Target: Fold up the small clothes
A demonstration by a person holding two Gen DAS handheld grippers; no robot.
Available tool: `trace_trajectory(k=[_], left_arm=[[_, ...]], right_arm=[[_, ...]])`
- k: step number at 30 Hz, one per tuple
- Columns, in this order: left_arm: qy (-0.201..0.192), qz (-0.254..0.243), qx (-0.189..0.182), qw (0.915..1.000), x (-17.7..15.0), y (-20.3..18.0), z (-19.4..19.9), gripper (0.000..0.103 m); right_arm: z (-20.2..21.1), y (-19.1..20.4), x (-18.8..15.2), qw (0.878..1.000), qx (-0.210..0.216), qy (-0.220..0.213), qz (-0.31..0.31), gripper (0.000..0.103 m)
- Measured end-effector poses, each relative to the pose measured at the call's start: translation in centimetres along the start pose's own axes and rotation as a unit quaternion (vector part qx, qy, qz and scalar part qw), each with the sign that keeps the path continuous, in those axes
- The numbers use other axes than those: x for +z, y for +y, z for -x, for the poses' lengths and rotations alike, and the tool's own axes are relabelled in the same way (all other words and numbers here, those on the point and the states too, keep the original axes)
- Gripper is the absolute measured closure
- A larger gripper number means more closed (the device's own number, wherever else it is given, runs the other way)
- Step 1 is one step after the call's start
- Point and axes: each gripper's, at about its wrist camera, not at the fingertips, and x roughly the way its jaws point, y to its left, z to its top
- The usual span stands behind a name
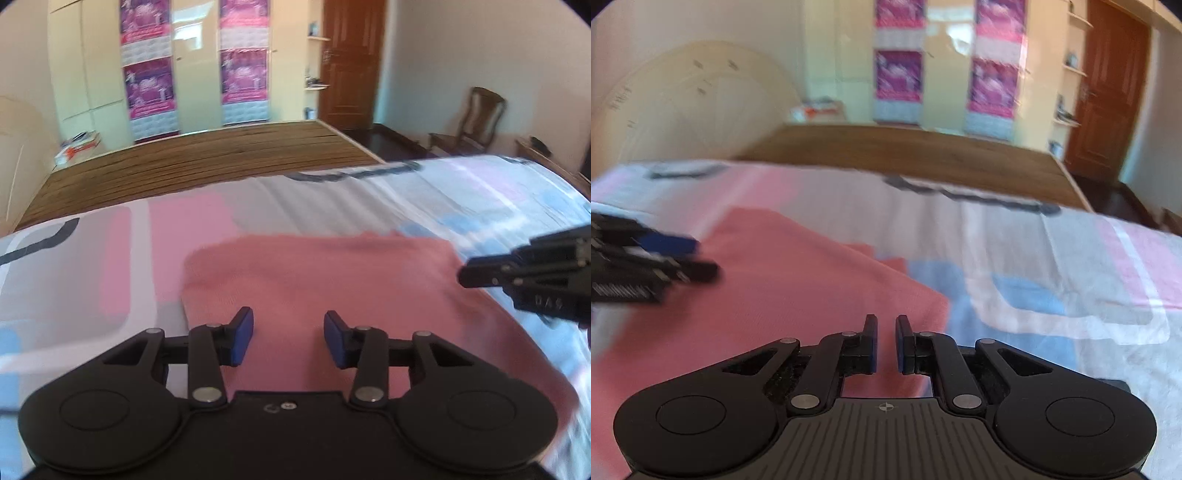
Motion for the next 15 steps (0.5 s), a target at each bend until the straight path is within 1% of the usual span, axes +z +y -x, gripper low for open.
trace_trajectory(k=[2,3,4,5,6,8,9,10,11,13,15], left_arm=[[0.026,-0.002,0.002,0.9997,-1.7,-0.8,0.3,0.063],[0.021,-0.015,0.013,0.9996,-2.7,-1.4,0.4,0.062],[0.013,-0.024,0.022,0.9994,-3.1,-1.9,0.7,0.062],[0.009,-0.026,0.029,0.9992,-3.2,-2.2,0.7,0.062],[0.011,-0.026,0.034,0.9990,-3.1,-2.4,0.7,0.062],[0.014,-0.026,0.035,0.9990,-2.7,-2.8,1.5,0.063],[0.013,-0.025,0.033,0.9991,-2.9,-3.0,2.3,0.063],[0.013,-0.026,0.032,0.9991,-3.4,-3.2,3.1,0.063],[0.012,-0.030,0.034,0.9989,-4.3,-3.5,3.9,0.063],[0.007,-0.034,0.040,0.9986,-5.9,-4.0,5.6,0.063],[0.010,-0.030,0.045,0.9985,-7.6,-4.3,7.2,0.062]], right_arm=[[1.5,0.9,-1.4,1.000,0.023,0.016,0.009,0.093],[1.5,1.5,-2.5,0.999,0.030,0.036,0.021,0.093],[0.9,2.0,-3.6,0.997,0.028,0.061,0.034,0.094],[0.7,2.4,-4.7,0.998,0.020,0.051,0.044,0.094],[0.7,2.6,-5.0,0.998,0.014,0.041,0.044,0.093],[1.0,3.0,-4.4,0.998,0.004,0.044,0.040,0.093],[1.6,3.1,-4.2,0.999,0.010,0.041,0.031,0.093],[2.4,3.0,-4.5,0.999,0.022,0.037,0.023,0.093],[3.3,3.0,-4.8,0.999,0.025,0.035,0.020,0.093],[5.2,3.1,-6.5,0.999,0.019,0.038,0.023,0.093],[6.7,3.2,-8.5,0.998,0.024,0.046,0.028,0.093]])
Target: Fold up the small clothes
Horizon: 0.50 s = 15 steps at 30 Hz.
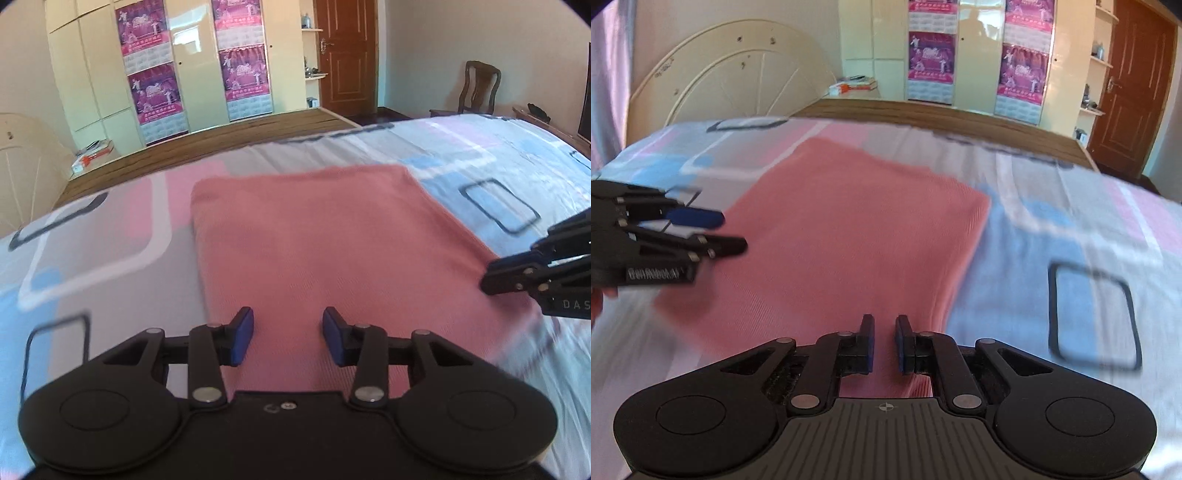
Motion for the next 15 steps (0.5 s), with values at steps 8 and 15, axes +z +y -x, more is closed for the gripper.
trace_trajectory(k=[8,15], left_arm=[[0.031,0.023,0.020,0.9990,-3.3,-0.3,1.7,0.060],[0.053,0.042,0.025,0.9974,-4.3,0.4,1.0,0.055]], right_arm=[[3.0,1.3,-1.8,0.999,0.005,-0.036,-0.005,0.093],[0.4,1.2,-3.5,1.000,-0.001,0.001,-0.020,0.093]])
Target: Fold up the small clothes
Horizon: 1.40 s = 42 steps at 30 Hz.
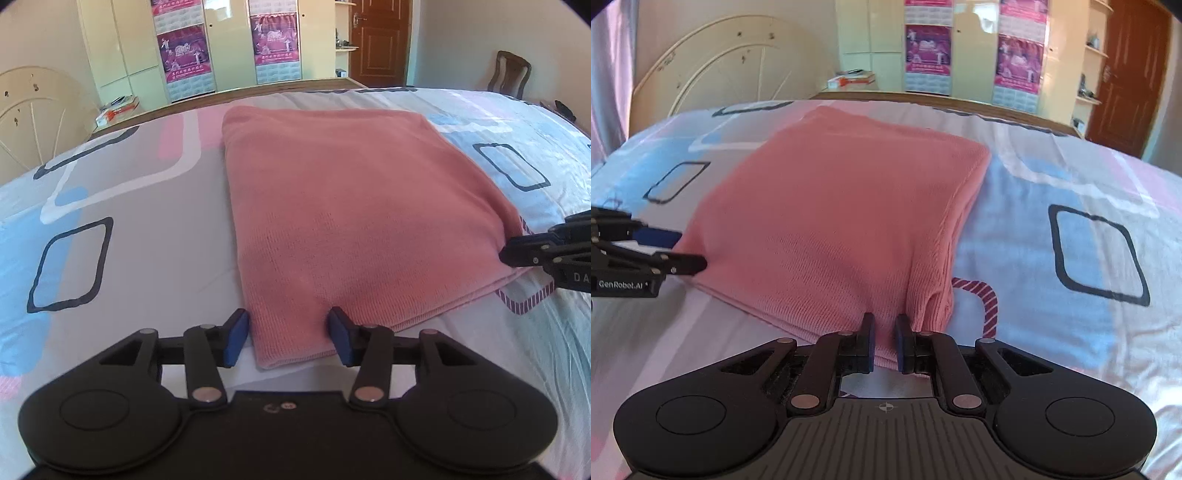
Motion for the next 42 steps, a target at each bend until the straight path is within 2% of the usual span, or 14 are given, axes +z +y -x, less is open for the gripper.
trace_trajectory(k=[6,8,11,14,19,23,28,31,32,33,34,35,38,42], left_arm=[[0.006,-0.014,0.017,0.9997,-0.3,-1.0,0.8,0.056],[0.006,-0.008,0.019,0.9998,-0.5,-1.1,0.7,0.056],[0.008,-0.009,0.023,0.9997,-0.4,-1.2,0.7,0.056],[0.008,-0.015,0.031,0.9994,-0.4,-1.5,0.7,0.054],[0.008,-0.011,0.061,0.9981,-0.7,-1.1,1.0,0.020],[0.007,0.014,0.053,0.9985,-1.0,-0.1,2.1,0.020],[-0.038,0.054,0.029,0.9974,-0.1,0.6,3.8,0.020],[-0.038,0.074,0.019,0.9963,1.2,1.0,3.1,0.021],[-0.038,0.081,0.016,0.9959,1.5,1.3,2.9,0.021],[-0.038,0.086,0.012,0.9955,1.8,1.5,2.6,0.021],[-0.036,0.092,0.004,0.9951,2.1,1.8,2.3,0.018],[-0.032,0.102,-0.008,0.9942,2.4,2.2,1.9,0.016],[-0.021,0.135,-0.032,0.9901,3.0,3.3,0.9,0.010],[-0.012,0.172,-0.068,0.9827,4.1,5.0,-1.0,0.012]], right_arm=[[2.1,0.2,0.1,0.999,0.009,-0.028,-0.014,0.093],[1.2,-0.2,-0.5,1.000,0.005,-0.003,-0.026,0.094],[1.0,-1.1,-1.0,0.997,0.023,-0.006,-0.074,0.094],[1.2,-0.7,-0.8,0.998,0.017,-0.004,-0.066,0.093],[1.1,-1.3,-0.6,0.997,0.026,-0.002,-0.068,0.093],[1.5,-2.5,-0.4,0.996,0.043,-0.006,-0.081,0.093],[3.9,-2.5,0.5,0.995,0.044,-0.059,-0.070,0.093],[3.7,-4.3,1.1,0.990,0.048,-0.071,-0.116,0.092],[3.5,-5.1,1.3,0.987,0.051,-0.069,-0.136,0.090],[3.2,-5.8,1.5,0.985,0.056,-0.066,-0.152,0.068],[2.9,-6.5,1.7,0.983,0.060,-0.063,-0.165,0.031],[2.6,-7.1,1.9,0.981,0.067,-0.057,-0.173,0.025],[1.8,-8.4,2.4,0.976,0.106,-0.050,-0.185,0.025],[0.3,-10.1,3.1,0.966,0.136,-0.050,-0.213,0.031]])
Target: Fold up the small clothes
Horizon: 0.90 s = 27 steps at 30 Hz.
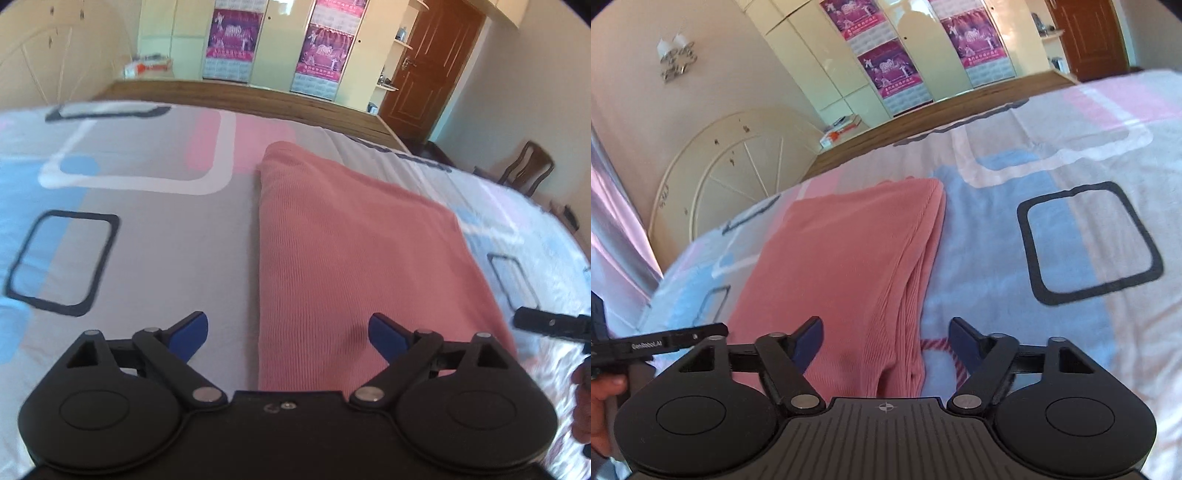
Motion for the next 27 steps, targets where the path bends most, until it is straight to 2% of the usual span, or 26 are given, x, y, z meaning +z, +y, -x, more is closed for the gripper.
trace_trajectory(k=[4,6,7,12,15,17,19,20,22,25,27], left_arm=[[0.027,0.041,-0.043,0.9979,1.4,1.8,-2.2,0.020],[0.048,0.069,-0.080,0.9933,1.9,2.8,-3.5,0.023],[0.053,0.075,-0.083,0.9923,2.0,3.0,-3.9,0.024],[0.069,0.055,-0.099,0.9911,2.5,2.1,-5.8,0.028],[0.068,0.053,-0.101,0.9911,2.9,1.4,-6.7,0.030],[0.064,0.045,-0.091,0.9928,3.1,0.7,-7.1,0.030],[0.061,0.038,-0.078,0.9943,3.3,0.0,-7.2,0.033],[0.059,0.031,-0.071,0.9952,3.3,-0.5,-7.2,0.034],[0.057,0.023,-0.068,0.9958,3.5,-0.8,-7.0,0.049],[0.051,0.003,-0.063,0.9967,3.8,-1.5,-6.5,0.063],[0.043,-0.014,-0.056,0.9974,3.9,-2.0,-6.0,0.068]], right_arm=[[-2.3,-2.6,1.5,0.998,0.024,0.021,-0.060,0.039],[-3.5,-3.7,2.1,0.995,0.033,0.044,-0.086,0.042],[-4.0,-4.1,2.3,0.994,0.041,0.050,-0.093,0.043],[-5.5,-4.8,3.1,0.989,0.072,0.068,-0.112,0.047],[-6.6,-4.3,3.6,0.988,0.083,0.085,-0.097,0.052],[-7.0,-3.9,3.9,0.989,0.079,0.085,-0.088,0.058],[-7.1,-3.5,3.8,0.991,0.065,0.085,-0.081,0.070],[-7.1,-3.3,3.8,0.992,0.060,0.085,-0.075,0.071],[-7.3,-2.6,3.8,0.994,0.047,0.084,-0.061,0.079],[-7.3,-1.0,3.6,0.996,0.020,0.082,-0.023,0.084],[-7.1,0.3,3.3,0.997,0.000,0.073,0.002,0.085]])
